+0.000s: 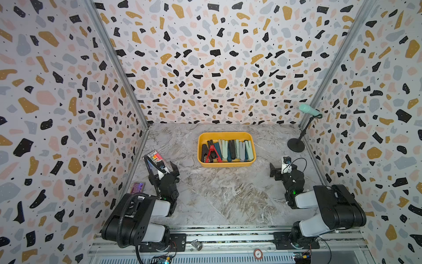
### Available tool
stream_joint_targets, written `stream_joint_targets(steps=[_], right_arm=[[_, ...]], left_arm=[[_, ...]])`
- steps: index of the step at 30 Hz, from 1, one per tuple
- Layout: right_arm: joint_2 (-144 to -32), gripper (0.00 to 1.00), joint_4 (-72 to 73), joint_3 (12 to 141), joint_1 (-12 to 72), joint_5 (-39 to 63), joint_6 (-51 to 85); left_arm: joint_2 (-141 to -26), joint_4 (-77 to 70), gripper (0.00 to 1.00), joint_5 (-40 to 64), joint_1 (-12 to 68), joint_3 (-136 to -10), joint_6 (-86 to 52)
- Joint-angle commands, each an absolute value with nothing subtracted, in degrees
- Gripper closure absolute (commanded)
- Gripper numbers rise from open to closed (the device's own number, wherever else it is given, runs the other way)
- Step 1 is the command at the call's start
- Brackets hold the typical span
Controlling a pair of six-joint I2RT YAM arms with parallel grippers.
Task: Put the pruning pliers into the storage box
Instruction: Reset both arms
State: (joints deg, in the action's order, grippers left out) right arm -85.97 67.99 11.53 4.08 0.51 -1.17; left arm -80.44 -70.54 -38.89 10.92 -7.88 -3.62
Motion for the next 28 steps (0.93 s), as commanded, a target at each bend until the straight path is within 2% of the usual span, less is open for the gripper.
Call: stream_joint_targets(steps=[1,28], right_arm=[[-85.3,0.01,69.0,13.0,3.9,0.6,-1.1],[-85.2,0.01,69.0,13.0,3.9,0.5,-1.1]], left_arm=[[-80.0,-71.5,0.01,-38.6,10.5,-8.0,-4.0],[-80.3,-72.4,0.01,-38.8,10.5,-7.7,-3.9]])
